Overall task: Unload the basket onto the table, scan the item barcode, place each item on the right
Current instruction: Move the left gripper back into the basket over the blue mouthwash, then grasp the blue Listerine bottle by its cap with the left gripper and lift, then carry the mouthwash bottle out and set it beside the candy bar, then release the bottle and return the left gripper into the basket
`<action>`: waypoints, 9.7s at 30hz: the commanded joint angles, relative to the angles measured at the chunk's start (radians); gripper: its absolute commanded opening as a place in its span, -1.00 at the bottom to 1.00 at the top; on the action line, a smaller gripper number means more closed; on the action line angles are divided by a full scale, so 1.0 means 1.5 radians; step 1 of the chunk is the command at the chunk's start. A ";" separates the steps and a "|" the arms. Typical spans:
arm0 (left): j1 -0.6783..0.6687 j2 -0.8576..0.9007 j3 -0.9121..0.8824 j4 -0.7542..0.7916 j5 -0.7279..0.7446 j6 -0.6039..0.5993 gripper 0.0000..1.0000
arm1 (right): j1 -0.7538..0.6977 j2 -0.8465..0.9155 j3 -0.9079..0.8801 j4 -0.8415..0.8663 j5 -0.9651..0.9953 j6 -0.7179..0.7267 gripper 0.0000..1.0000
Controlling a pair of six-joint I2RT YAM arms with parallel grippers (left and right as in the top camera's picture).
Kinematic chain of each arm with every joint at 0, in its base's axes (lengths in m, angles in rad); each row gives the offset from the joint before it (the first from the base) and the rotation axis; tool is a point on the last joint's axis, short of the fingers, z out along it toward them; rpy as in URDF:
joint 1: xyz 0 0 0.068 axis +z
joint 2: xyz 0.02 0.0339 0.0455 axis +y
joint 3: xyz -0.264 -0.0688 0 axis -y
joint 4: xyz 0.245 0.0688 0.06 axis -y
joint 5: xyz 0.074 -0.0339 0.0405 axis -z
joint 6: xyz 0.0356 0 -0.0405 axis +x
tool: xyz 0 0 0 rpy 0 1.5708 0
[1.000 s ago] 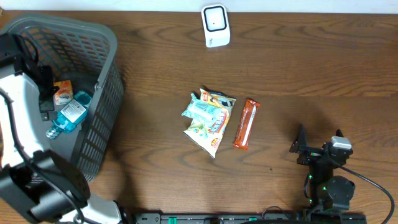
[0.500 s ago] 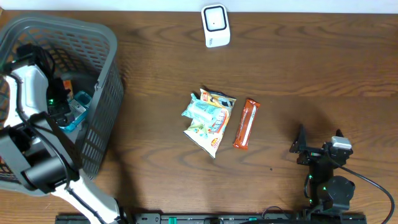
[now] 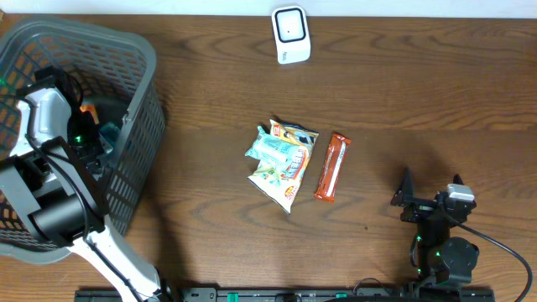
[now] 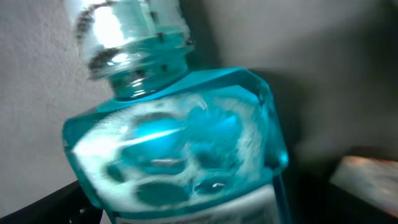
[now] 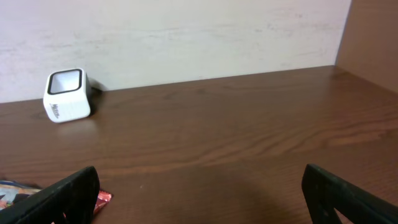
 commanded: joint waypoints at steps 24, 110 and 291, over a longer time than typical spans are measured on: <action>-0.001 0.105 -0.012 0.061 -0.003 0.172 -0.14 | -0.006 -0.002 -0.003 0.000 -0.003 -0.011 0.99; -0.016 0.044 -0.012 0.116 -0.018 0.329 0.99 | -0.006 -0.002 -0.003 0.000 -0.003 -0.011 0.98; -0.639 -0.636 -0.011 0.220 -0.240 0.815 0.96 | -0.006 -0.002 -0.003 0.000 -0.003 -0.011 0.98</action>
